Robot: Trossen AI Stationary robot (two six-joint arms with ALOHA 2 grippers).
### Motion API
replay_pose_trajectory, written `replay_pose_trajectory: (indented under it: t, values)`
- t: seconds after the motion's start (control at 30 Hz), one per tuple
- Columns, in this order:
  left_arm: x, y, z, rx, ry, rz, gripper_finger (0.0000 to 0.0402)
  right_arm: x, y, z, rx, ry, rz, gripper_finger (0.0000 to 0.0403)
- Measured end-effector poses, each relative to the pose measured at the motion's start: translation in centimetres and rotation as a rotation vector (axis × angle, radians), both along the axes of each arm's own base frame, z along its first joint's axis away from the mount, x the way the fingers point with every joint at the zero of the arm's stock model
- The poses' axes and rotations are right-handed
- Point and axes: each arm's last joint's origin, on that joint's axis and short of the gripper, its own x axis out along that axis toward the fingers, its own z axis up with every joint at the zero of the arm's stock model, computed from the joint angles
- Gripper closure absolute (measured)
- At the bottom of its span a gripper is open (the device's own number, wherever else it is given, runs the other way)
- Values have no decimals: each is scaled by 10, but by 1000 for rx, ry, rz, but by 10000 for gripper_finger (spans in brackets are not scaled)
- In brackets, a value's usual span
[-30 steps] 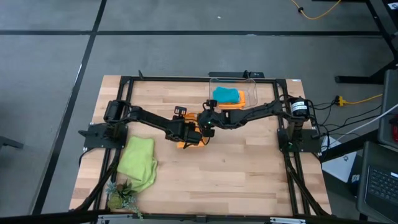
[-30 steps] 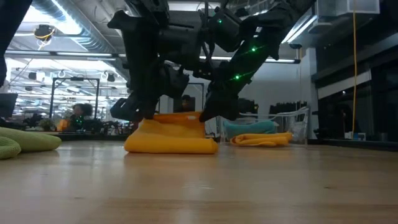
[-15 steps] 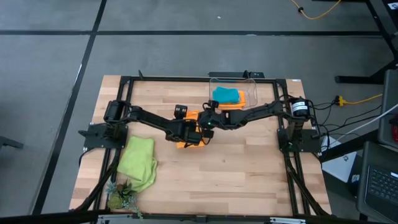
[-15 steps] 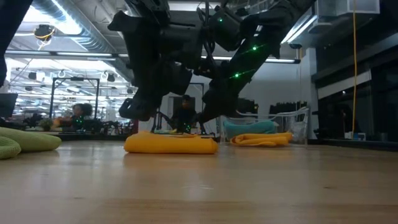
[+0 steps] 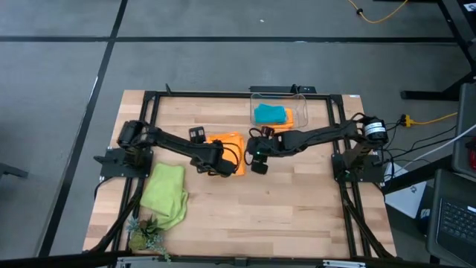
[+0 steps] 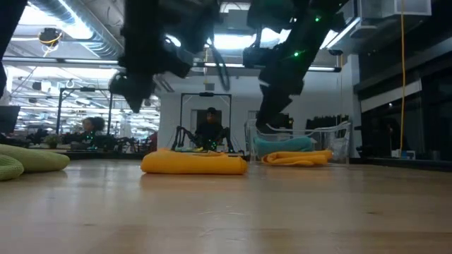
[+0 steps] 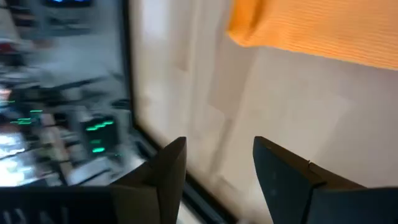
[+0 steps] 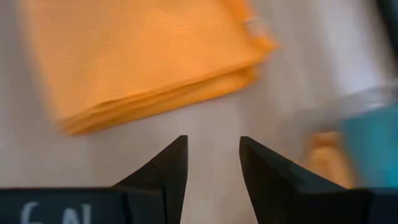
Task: Fold microfiber towels
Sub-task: Fold the orange microfiber towel
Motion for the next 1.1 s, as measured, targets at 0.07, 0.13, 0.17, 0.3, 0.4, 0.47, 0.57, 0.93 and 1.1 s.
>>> replay_pose_trajectory:
  t: [0.07, 0.13, 0.17, 0.3, 0.4, 0.47, 0.57, 0.93, 1.1]
  values:
    - [-7, 1, 1, -37, -6, 20, 223, 0, 4, -2, 87, -5, 29, 255]
    - [-19, 3, 2, -37, -9, 41, 223, 0, 8, -6, 144, -17, 58, 256]
    - [-25, 4, 6, -37, -20, 46, 223, 2, 9, -8, 155, -44, 67, 256]
    - [-55, 10, 13, -43, -116, 70, 223, 14, 11, -10, 150, -238, 89, 256]
    - [-73, 19, 8, -97, -303, 81, 223, 25, 11, -16, 143, -383, 104, 256]
    - [-78, 22, -1, -163, -455, 85, 223, 31, 11, -20, 125, -424, 124, 256]
    - [-75, 19, -12, -272, -668, 68, 223, 47, 12, -29, 87, -500, 150, 256]
    - [-59, -7, -45, -465, -846, -83, 223, 98, -12, -58, -41, -547, 3, 256]
    - [-53, -10, -49, -394, -894, -95, 223, 120, -27, -70, -33, -532, -8, 256]
